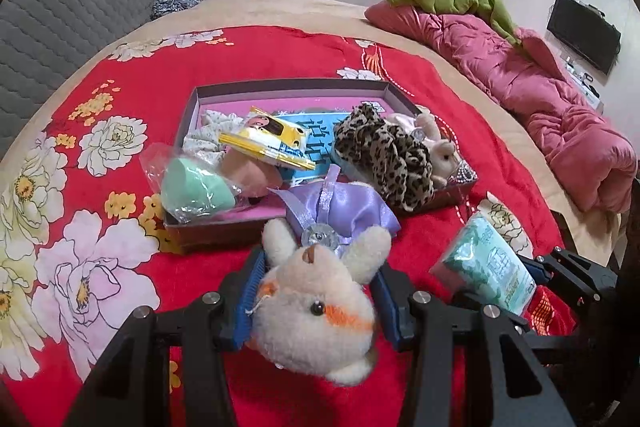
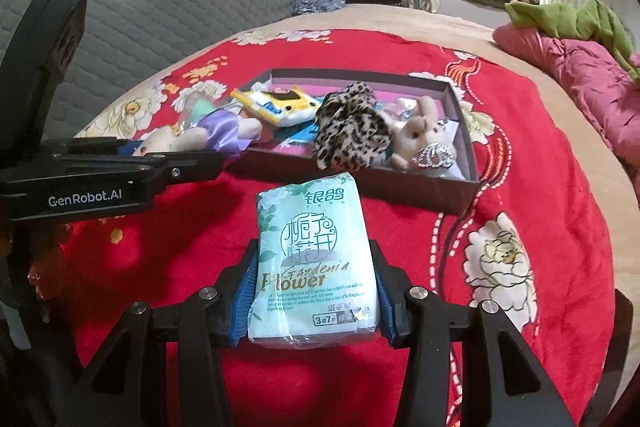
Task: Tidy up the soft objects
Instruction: 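Carry the bunny plush and Gardenia Flower tissue packet over the box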
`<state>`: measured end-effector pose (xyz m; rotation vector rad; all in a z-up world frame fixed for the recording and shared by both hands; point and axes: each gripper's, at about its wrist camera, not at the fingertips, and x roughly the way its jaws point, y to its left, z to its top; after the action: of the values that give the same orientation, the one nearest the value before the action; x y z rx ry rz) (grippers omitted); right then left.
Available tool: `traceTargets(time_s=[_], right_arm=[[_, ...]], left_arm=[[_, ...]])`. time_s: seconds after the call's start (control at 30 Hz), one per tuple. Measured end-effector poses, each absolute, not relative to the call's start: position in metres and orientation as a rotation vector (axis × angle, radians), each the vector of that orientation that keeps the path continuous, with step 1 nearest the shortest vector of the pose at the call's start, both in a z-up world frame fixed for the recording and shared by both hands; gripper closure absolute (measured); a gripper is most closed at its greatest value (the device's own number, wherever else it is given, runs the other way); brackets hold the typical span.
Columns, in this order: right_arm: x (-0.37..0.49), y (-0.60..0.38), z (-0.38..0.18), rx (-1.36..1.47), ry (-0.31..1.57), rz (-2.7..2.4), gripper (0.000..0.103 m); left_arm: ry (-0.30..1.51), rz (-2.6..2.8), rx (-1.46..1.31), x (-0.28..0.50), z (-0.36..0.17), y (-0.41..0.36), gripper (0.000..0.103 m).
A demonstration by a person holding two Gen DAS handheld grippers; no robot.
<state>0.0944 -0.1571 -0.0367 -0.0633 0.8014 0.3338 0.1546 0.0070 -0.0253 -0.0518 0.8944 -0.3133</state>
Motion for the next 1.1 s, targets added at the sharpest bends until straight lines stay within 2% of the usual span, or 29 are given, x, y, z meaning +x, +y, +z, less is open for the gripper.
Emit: traceTargets(time_s=[0.7, 1.1], right_arm=[[0.138, -0.172, 0.022, -0.024, 0.631, 0.236, 0.052], [0.161, -0.174, 0.026, -0.016, 0.622, 0.201, 0.052]], left_arm=[[0.854, -0.273, -0.102, 0.187, -0.017, 0.005, 0.053], [0.846, -0.259, -0.094, 0.204, -0.017, 0.001, 0.053]])
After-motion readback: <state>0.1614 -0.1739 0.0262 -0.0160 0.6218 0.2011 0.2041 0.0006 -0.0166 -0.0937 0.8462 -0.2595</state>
